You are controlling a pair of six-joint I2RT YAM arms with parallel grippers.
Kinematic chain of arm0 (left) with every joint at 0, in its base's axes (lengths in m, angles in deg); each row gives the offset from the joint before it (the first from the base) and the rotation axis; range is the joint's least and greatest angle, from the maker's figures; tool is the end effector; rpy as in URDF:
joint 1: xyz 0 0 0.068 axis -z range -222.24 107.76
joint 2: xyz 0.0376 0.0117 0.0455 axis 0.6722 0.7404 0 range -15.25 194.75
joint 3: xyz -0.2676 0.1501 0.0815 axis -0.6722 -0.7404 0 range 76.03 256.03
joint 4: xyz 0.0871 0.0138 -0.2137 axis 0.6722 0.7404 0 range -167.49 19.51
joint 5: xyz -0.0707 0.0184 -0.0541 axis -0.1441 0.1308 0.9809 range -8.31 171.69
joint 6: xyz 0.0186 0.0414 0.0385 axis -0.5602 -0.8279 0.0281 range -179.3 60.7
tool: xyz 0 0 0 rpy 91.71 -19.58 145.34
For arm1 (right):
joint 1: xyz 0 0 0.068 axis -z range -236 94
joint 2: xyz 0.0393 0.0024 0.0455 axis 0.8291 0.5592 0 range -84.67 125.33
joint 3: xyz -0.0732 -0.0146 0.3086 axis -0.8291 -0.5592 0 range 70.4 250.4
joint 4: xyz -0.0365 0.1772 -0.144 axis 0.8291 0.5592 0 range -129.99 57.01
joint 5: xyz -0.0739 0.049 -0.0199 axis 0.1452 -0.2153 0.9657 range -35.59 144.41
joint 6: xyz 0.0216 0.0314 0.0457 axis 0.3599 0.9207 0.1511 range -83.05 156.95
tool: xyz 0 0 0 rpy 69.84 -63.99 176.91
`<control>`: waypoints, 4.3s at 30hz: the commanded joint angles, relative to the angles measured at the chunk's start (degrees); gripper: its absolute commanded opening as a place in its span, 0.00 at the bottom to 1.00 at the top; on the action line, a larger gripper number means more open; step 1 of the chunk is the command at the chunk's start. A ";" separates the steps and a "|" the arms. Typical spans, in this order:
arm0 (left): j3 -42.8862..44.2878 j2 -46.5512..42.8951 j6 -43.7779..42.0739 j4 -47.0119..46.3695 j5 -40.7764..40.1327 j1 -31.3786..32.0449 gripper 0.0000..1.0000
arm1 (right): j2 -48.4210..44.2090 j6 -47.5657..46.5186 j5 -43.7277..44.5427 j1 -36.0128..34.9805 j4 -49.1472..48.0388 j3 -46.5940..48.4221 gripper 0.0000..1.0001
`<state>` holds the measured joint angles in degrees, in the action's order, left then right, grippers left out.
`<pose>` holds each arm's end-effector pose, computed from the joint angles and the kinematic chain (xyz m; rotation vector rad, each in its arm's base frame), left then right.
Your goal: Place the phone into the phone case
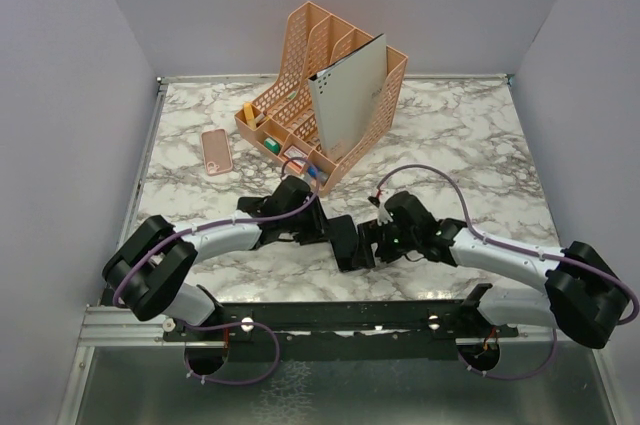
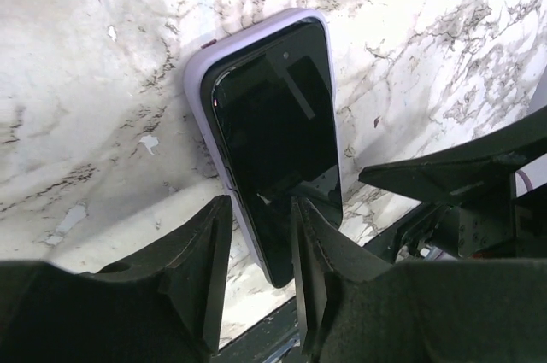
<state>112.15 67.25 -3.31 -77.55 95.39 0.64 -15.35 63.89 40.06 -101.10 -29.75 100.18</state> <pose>0.1761 -0.1775 0.2242 -0.1753 2.6361 -1.0094 0.1247 0.1405 0.2258 -0.5274 2.5432 0.8230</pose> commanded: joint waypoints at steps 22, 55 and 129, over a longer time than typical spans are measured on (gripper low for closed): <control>-2.02 -1.82 -1.56 0.26 2.90 -2.42 0.44 | 5.50 -1.34 11.53 -10.52 -2.49 0.24 0.64; -3.55 -2.17 -2.46 0.46 5.44 -2.60 0.41 | 6.66 -1.32 12.59 -15.10 -6.48 1.67 0.71; -0.09 1.65 -4.35 -0.36 2.59 -1.17 0.41 | 5.69 16.65 23.16 -10.24 -14.65 -6.70 0.28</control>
<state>110.14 67.47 -5.65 -78.03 99.06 -0.28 -10.95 79.80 61.54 -111.36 -44.59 95.87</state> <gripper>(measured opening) 0.404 0.327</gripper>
